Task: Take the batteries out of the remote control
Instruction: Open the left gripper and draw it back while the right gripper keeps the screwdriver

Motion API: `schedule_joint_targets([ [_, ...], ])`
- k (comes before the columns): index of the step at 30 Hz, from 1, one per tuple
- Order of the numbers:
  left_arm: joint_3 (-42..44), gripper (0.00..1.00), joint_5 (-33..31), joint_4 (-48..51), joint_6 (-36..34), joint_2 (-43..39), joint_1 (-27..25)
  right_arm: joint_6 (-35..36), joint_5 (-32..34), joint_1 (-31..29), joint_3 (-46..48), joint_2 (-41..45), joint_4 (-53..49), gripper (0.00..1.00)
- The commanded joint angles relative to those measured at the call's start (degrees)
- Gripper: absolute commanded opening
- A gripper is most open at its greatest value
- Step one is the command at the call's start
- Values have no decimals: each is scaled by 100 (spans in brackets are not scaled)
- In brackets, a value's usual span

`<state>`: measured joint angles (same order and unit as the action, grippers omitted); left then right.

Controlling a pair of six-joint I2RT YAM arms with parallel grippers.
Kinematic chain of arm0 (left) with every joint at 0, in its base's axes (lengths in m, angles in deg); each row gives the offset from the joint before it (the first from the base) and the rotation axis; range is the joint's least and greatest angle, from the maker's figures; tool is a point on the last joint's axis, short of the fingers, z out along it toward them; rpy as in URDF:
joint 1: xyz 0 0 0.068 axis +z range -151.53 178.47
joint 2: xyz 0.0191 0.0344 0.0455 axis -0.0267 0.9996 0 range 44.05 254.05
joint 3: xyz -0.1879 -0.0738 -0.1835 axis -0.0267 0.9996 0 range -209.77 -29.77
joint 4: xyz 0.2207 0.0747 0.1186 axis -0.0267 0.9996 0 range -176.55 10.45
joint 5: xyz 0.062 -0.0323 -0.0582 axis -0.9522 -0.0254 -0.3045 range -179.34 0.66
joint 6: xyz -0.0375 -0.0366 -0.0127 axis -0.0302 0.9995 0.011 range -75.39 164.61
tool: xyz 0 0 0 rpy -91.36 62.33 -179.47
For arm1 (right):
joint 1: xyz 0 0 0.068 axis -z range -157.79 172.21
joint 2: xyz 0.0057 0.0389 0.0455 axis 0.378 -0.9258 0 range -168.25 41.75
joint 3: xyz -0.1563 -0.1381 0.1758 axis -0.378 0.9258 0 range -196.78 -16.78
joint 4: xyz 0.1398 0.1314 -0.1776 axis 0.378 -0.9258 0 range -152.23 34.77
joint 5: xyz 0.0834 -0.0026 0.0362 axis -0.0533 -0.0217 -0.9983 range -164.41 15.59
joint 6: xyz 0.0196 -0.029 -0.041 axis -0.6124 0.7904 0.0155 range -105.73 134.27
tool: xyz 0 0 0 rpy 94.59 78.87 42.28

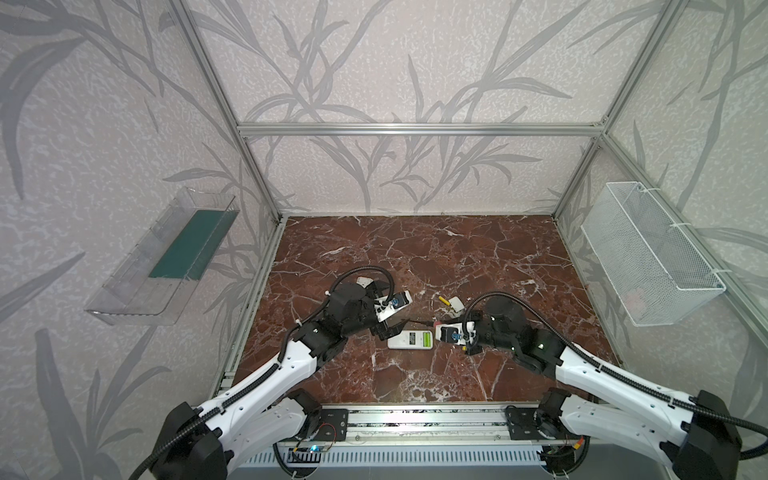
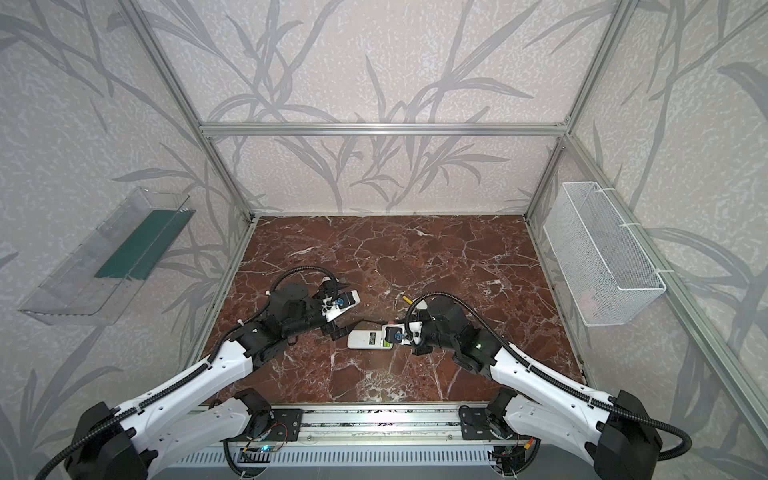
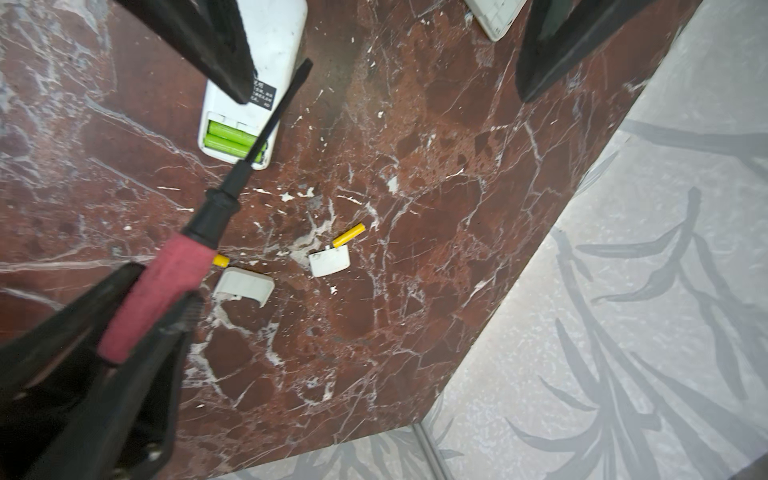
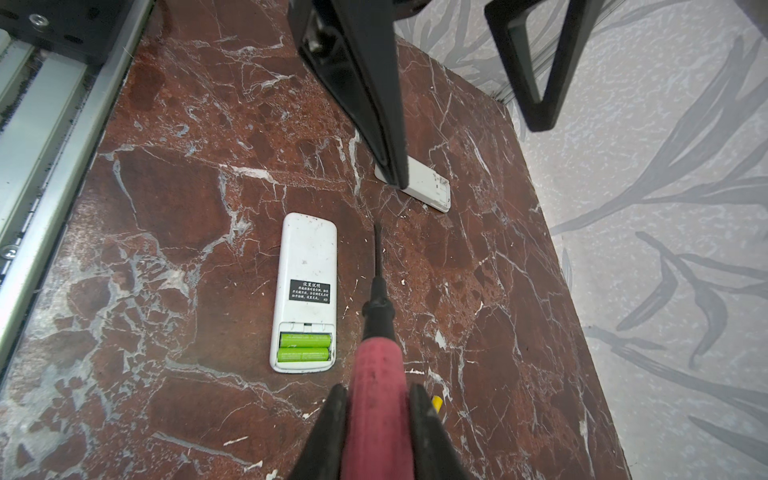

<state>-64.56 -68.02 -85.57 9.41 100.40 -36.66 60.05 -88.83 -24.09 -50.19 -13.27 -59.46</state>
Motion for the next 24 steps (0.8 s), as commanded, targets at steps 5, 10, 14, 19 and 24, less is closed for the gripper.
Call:
schedule_joint_targets([
  [5,-38,95,913,331,-514,-6,-20,27,34,-54,18,185,198,0],
  [10,-149,94,513,380,166,4,-15,45,250,-63,10,177,230,0],
  [14,-284,99,-265,325,1836,58,-14,-32,509,-63,49,154,319,0],
  [19,-293,99,-953,598,3935,-95,-29,-365,854,-63,115,132,473,0],
  [24,-502,99,-1532,1651,4954,-266,-44,-702,1100,-63,73,149,365,0],
])
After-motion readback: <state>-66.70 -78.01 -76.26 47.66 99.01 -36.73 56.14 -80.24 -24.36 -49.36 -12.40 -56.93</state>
